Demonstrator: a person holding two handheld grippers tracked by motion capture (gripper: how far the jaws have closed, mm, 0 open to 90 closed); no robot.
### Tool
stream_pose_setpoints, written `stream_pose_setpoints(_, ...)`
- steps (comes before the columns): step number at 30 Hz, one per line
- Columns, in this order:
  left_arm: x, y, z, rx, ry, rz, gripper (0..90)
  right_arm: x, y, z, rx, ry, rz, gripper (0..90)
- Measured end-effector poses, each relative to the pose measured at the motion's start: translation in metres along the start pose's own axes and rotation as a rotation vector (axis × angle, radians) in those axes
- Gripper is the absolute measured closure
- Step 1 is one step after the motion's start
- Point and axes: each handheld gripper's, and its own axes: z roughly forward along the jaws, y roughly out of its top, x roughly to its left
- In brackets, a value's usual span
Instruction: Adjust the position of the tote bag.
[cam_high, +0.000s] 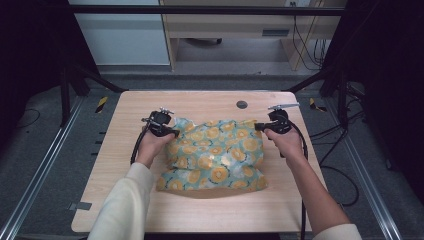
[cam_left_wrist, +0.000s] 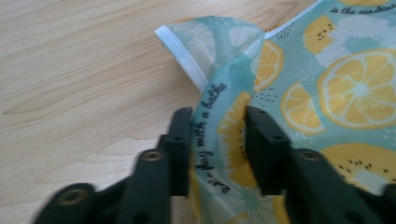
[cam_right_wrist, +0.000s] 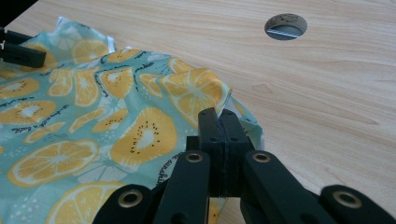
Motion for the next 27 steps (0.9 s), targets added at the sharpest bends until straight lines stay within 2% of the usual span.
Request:
stream_pose_setpoints(2,-0.002,0.0,-0.002,-0.016,0.0,0.014,82.0,0.0,0.0,0.0,0.001,0.003,-0.001,90.0)
stream_pose_setpoints(5,-0.006,0.0,-0.003,-0.022,0.014,0.04,87.3,0.001,0.0,0.0,0.0,0.002,-0.004,90.0)
stream_pose_setpoints(10,-0.008,0.001,-0.005,-0.023,0.018,0.058,88.2,0.002,0.001,-0.001,-0.003,0.0,-0.011,90.0)
stream_pose_setpoints(18,-0.008,0.001,-0.008,-0.031,0.016,0.059,88.5,0.003,0.001,-0.002,0.0,-0.006,-0.016,90.0)
stream_pose_setpoints(24,-0.01,0.005,-0.013,-0.055,0.019,0.061,88.8,0.003,0.002,-0.003,-0.003,-0.009,-0.024,90.0)
stream_pose_setpoints(27,-0.013,0.009,-0.02,-0.076,0.026,0.078,89.0,0.002,0.003,-0.006,-0.013,-0.016,-0.019,90.0)
